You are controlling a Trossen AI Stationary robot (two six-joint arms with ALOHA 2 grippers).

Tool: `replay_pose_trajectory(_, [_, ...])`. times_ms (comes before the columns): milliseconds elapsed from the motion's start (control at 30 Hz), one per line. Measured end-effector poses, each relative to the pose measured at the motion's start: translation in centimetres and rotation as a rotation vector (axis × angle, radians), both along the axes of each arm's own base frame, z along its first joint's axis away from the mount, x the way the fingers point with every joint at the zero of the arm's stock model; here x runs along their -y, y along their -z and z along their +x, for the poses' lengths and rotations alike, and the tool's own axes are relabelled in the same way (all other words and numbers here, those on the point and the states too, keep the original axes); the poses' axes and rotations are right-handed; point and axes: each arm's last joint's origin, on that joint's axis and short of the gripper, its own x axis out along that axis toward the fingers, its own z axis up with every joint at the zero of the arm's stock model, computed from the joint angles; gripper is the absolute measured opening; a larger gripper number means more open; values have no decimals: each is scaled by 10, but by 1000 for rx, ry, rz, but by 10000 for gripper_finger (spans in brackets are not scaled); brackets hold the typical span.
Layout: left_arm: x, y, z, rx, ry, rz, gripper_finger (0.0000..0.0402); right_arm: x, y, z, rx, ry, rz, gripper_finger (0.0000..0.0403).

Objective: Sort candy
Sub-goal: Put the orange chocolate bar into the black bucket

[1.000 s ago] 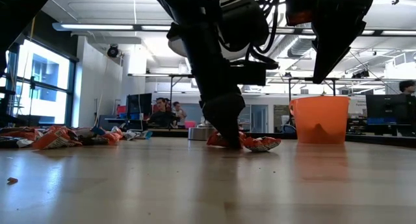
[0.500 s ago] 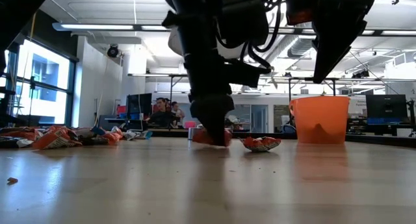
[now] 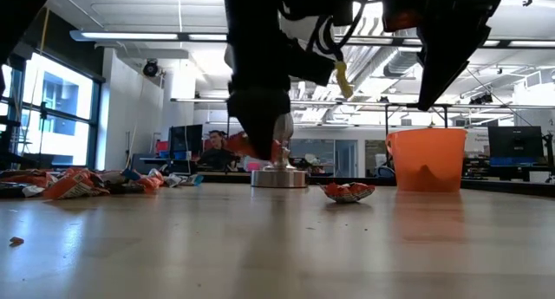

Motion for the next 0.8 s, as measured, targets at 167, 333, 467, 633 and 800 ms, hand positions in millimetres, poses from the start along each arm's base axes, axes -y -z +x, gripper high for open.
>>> replay_pose_trajectory(167, [9,-6,-7,-29,-42,11,62,0,0,0,0,0,0,180])
replay_pose_trajectory(333, [16,-7,-16,-51,-111,23,62,0,0,0,-3,3,-1,180])
replay_pose_trajectory(467, [22,-8,-23,-73,-157,38,62,0,0,0,-3,3,-1,180])
replay_pose_trajectory(633, [34,-9,-34,-104,-185,63,62,0,0,0,-3,3,-1,180])
replay_pose_trajectory(800, [49,-11,-44,-119,-206,92,62,0,0,0,-3,3,-1,180])
